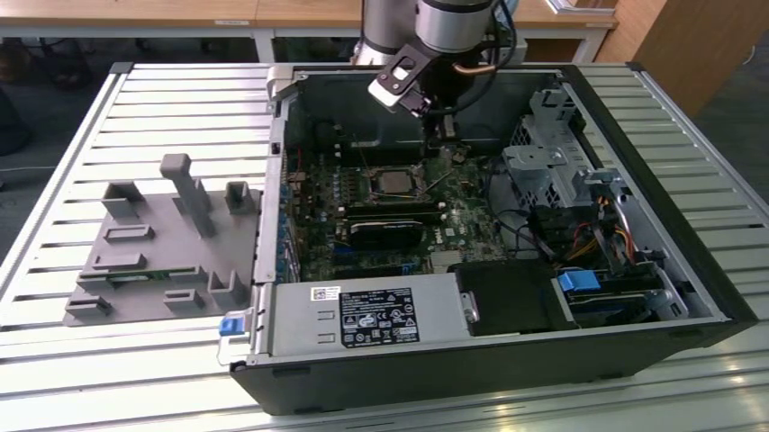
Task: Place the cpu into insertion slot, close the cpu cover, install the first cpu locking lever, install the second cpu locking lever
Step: 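Close the cpu cover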
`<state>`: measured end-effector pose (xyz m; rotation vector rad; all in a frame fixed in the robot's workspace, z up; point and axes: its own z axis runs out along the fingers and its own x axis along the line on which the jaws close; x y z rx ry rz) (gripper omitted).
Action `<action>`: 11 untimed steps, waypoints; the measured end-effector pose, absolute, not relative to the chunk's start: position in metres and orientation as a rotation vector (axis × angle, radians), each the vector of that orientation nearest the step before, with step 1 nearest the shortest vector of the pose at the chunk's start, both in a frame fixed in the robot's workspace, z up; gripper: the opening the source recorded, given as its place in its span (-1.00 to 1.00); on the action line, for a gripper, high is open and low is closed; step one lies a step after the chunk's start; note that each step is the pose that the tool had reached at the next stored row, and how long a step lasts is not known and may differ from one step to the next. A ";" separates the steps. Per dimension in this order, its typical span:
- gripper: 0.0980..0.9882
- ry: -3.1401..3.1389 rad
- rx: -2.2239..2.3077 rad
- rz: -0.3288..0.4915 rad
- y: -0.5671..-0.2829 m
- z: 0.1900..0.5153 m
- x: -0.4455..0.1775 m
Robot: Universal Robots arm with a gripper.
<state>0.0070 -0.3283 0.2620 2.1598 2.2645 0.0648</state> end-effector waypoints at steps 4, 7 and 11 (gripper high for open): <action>-0.98 2.264 2.164 0.061 -0.326 0.261 0.015; -0.98 2.264 2.167 0.058 -0.325 0.261 0.021; -0.98 2.262 2.172 0.056 -0.324 0.260 0.027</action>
